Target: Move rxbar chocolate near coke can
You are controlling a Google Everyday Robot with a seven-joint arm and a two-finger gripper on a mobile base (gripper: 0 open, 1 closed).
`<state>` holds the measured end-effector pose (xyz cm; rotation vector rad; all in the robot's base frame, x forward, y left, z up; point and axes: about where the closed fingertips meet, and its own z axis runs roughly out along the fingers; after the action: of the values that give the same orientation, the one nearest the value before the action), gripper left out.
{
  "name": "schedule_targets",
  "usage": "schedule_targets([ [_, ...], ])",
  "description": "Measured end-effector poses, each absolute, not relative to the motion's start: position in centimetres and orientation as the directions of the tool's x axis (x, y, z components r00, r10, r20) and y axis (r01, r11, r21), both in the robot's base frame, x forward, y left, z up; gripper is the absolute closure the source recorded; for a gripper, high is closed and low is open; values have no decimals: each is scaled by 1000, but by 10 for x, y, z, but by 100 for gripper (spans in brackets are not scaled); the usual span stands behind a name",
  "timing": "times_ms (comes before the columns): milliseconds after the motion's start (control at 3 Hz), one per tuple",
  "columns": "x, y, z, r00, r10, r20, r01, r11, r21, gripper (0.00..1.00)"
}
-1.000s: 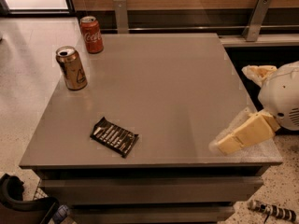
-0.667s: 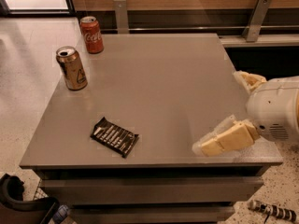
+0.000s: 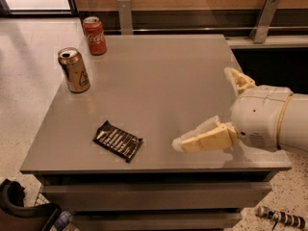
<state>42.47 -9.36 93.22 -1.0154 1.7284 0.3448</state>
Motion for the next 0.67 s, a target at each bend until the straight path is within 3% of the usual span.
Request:
schedule_targets([
  [667,425,-82,927,-93,-427,-900,-776,597,-203,0],
])
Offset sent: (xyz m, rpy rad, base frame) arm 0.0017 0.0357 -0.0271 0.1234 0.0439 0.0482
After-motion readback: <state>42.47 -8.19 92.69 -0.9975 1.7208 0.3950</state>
